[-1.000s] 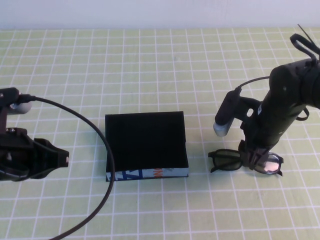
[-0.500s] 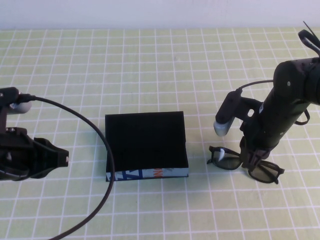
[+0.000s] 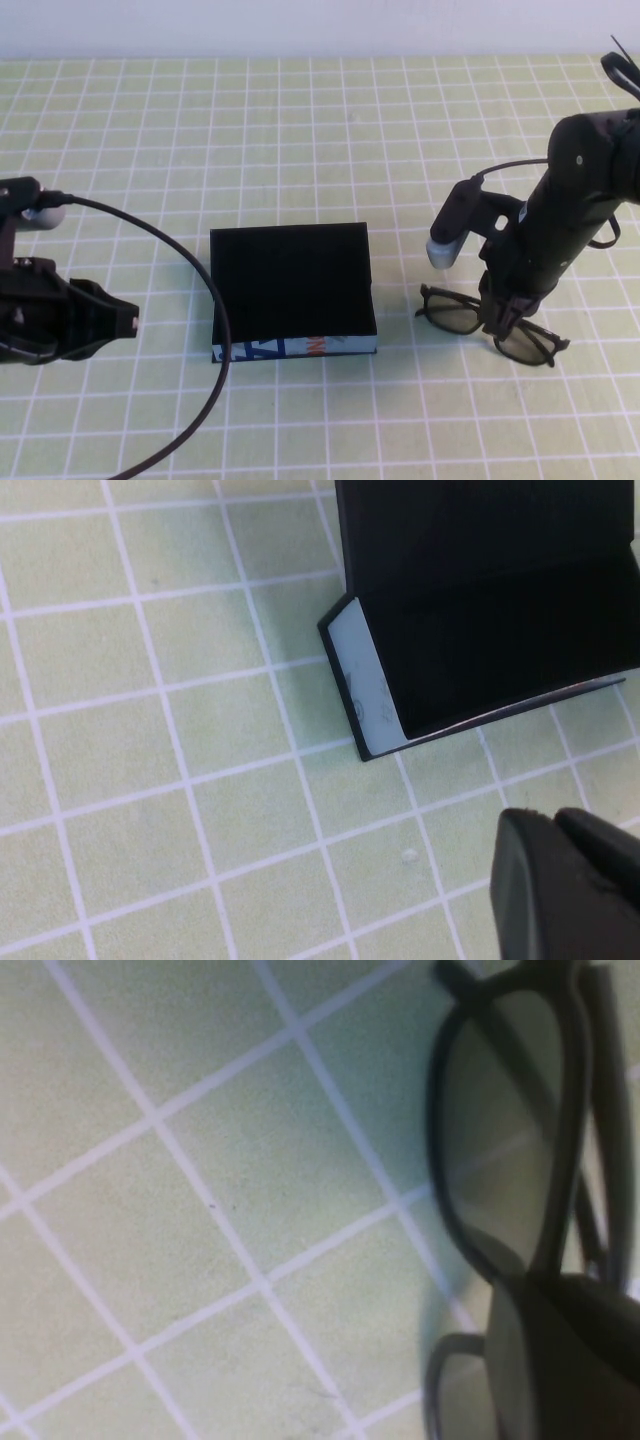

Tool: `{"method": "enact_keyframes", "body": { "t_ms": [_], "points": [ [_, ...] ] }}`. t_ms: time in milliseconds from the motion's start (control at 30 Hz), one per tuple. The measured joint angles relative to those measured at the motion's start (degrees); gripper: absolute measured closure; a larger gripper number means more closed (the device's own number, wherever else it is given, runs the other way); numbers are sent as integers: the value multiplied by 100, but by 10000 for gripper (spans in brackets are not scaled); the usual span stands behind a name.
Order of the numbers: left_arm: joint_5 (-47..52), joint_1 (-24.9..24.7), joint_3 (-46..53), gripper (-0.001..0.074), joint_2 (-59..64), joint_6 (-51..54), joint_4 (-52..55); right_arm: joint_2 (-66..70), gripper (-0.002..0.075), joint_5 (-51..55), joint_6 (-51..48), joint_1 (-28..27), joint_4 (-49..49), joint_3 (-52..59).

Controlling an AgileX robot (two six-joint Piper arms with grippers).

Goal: Return glasses to glasses case
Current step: Pick up the glasses from the table, then place the glasses in the glasses case

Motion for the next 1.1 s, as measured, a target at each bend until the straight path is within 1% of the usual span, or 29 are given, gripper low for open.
{"method": "enact_keyframes", "body": {
  "t_ms": [267, 467, 567, 667, 800, 900, 1100],
  "points": [
    [141, 0, 0, 738, 0, 8, 0, 0, 727, 479, -123, 0, 272, -716],
    [239, 0, 0, 738, 0, 88, 0, 0, 727, 1121, -248, 69, 436, -1464],
    [254, 0, 0, 738, 0, 101, 0, 0, 727, 1373, -288, 298, 459, -1876],
    [275, 0, 0, 738, 0, 129, 0, 0, 727, 1569, -366, 653, 502, -2277],
    [275, 0, 0, 738, 0, 151, 0, 194, 727, 1672, -481, 1173, 546, -2751],
    [275, 0, 0, 738, 0, 151, 0, 484, 727, 1685, -529, 1464, 559, -3077],
    [349, 0, 0, 738, 0, 181, 0, 1036, 727, 1685, -543, 1745, 585, -3462]
  ]
}}
